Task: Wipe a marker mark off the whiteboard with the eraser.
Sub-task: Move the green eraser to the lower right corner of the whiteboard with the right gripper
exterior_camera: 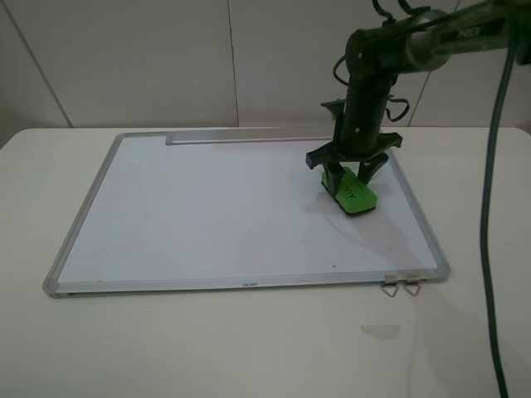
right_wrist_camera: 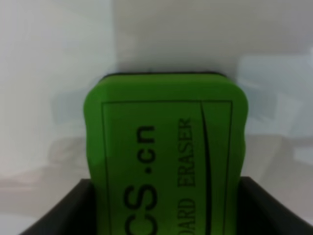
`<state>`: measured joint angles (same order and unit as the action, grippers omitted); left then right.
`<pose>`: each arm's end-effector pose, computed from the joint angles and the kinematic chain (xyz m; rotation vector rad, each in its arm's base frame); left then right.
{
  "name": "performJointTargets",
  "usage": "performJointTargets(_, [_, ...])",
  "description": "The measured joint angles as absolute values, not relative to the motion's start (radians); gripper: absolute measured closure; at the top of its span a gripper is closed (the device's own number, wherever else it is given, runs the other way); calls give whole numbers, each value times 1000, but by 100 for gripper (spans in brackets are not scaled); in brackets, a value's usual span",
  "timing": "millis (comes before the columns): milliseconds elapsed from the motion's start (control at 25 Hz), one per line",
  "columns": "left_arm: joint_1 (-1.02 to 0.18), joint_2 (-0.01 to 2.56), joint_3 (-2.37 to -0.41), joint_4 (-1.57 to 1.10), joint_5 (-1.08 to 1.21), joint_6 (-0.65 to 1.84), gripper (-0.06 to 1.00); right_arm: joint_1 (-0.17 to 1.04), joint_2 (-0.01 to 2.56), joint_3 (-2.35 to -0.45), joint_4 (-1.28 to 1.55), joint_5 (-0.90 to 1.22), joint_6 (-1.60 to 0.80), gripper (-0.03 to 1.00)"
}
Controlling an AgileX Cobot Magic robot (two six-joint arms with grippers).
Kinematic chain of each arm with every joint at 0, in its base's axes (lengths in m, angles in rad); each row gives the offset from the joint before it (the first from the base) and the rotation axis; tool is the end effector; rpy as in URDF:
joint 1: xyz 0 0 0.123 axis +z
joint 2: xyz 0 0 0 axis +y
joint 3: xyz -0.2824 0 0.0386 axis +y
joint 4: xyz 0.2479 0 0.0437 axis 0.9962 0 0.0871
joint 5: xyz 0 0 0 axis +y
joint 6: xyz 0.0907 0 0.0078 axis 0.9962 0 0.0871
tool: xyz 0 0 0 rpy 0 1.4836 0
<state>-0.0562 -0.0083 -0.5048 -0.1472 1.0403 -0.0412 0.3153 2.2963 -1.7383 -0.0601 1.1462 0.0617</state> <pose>-0.0070 -0.0112 0.2808 0.0212 2.0101 -0.2373 0.4250 0.1334 0.1237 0.4327 -3.0746 0.0961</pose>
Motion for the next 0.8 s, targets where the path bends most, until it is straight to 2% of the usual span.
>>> performJointTargets(520, [-56,-8,-505,-147,1040,-41,16,259,2063,-1731,-76,1212,206,39])
performJointTargets(800, [-56,-8,-505,-147,1040,-41,16,255,1943,-1505,-76,1087,229,39])
